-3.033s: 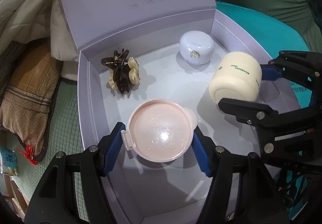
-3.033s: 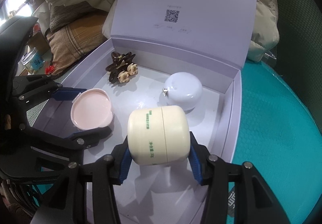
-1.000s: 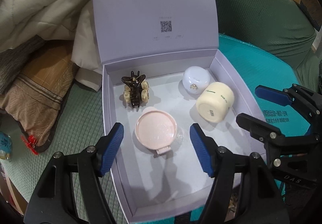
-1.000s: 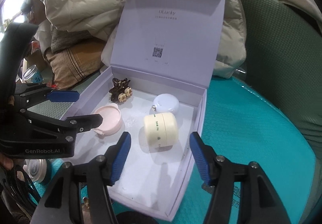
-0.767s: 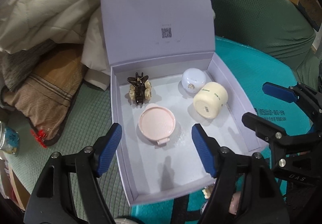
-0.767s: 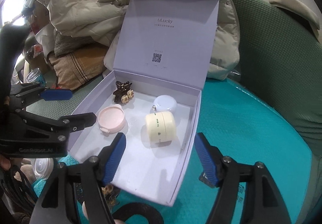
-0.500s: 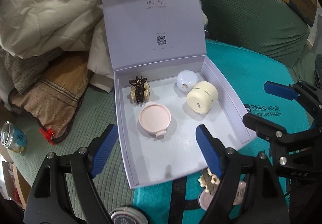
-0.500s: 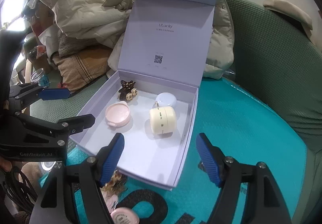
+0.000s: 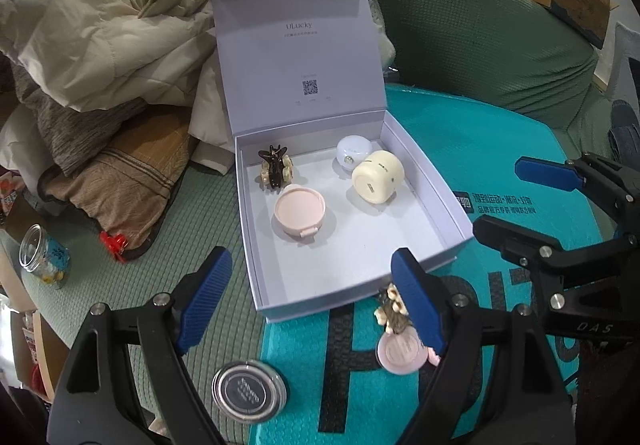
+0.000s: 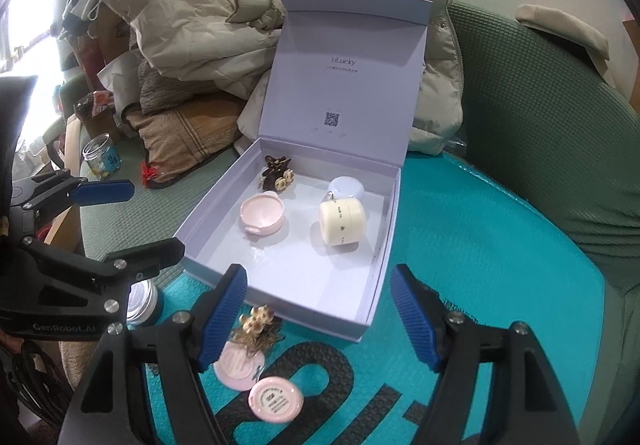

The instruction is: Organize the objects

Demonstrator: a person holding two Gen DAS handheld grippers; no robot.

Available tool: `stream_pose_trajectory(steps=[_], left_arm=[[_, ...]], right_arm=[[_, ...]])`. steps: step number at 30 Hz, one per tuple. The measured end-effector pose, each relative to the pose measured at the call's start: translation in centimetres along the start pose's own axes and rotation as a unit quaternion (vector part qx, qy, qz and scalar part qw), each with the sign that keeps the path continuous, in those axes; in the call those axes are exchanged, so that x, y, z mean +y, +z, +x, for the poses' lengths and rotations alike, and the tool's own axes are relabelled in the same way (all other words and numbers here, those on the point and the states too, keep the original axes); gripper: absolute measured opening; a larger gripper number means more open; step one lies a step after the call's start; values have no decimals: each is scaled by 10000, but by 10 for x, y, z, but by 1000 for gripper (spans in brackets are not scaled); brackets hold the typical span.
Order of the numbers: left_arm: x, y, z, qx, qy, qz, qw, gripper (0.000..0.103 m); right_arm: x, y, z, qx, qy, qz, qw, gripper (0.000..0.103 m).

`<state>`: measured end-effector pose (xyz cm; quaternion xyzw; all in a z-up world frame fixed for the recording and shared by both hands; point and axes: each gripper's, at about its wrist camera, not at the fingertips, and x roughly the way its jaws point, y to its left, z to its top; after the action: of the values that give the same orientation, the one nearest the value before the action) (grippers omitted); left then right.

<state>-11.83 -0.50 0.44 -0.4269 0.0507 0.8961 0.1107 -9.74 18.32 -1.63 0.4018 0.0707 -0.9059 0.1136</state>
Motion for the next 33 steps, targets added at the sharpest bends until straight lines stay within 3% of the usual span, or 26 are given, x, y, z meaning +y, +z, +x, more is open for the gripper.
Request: stream_pose_trajectory(steps=[33], left_arm=[[-13, -75, -41, 150, 111, -115, 9998, 84]], right_arm=[[40, -68, -30, 283, 271, -229, 9990, 77]])
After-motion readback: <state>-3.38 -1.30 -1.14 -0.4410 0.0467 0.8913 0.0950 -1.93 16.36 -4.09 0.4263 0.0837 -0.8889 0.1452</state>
